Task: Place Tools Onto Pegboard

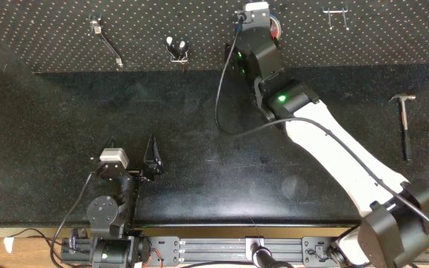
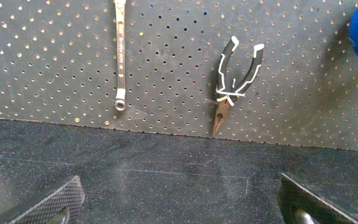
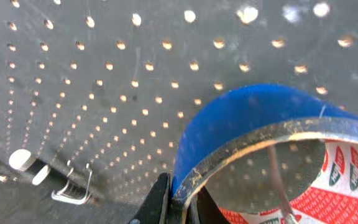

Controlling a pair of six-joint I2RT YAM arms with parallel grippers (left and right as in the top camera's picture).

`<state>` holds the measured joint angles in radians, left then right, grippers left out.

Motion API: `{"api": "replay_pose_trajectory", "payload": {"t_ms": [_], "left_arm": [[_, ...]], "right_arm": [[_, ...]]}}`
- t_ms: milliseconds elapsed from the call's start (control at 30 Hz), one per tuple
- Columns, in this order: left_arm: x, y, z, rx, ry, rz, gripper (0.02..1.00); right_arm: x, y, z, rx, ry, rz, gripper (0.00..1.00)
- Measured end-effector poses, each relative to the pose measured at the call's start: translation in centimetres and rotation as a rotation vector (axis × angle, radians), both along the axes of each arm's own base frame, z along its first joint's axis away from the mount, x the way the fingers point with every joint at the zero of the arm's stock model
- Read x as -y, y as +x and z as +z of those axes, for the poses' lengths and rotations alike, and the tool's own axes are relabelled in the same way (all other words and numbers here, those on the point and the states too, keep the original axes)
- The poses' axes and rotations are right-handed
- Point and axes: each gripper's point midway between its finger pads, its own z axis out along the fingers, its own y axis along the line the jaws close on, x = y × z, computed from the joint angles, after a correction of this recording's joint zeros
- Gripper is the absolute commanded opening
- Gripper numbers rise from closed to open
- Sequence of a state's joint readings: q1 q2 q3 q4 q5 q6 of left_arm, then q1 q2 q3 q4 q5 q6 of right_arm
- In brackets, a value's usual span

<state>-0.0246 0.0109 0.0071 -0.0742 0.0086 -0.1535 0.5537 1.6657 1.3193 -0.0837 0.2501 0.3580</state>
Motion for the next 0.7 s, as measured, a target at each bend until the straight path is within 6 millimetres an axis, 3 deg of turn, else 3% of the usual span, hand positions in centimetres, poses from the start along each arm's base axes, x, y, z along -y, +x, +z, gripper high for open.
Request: {"api": "replay_pose_trajectory", "payload": {"t_ms": [67, 200, 367, 500, 533, 700], "left_arm": [[0.0, 0.0, 0.0, 0.0, 0.0, 0.0, 0.996], [0.0, 0.0, 0.0, 0.0, 0.0, 0.0, 0.996], [0.0, 0.0, 0.0, 0.0, 0.0, 0.0, 0.996], [0.0, 0.0, 0.0, 0.0, 0.0, 0.0, 0.996], [0.0, 0.0, 0.0, 0.0, 0.0, 0.0, 0.996], [0.0, 0.0, 0.0, 0.0, 0.0, 0.0, 0.996]], "right_arm": [[-0.1, 0.3, -0.3, 0.013, -0.028, 0.0, 0.08], [-0.4, 0.9, -0.6, 0.034, -0.053, 0.01, 0.246], [-0.6, 1.2, -1.7, 0.028, -0.088, 0.022, 0.255], [-0.4, 0.1, -3.7, -0.062, -0.132, 0.054, 0.257], [-0.2, -0.8, -4.1, -0.1, -0.149, 0.069, 0.301], [0.7, -3.6, -0.8, -0.106, -0.133, 0.111, 0.325]]}}
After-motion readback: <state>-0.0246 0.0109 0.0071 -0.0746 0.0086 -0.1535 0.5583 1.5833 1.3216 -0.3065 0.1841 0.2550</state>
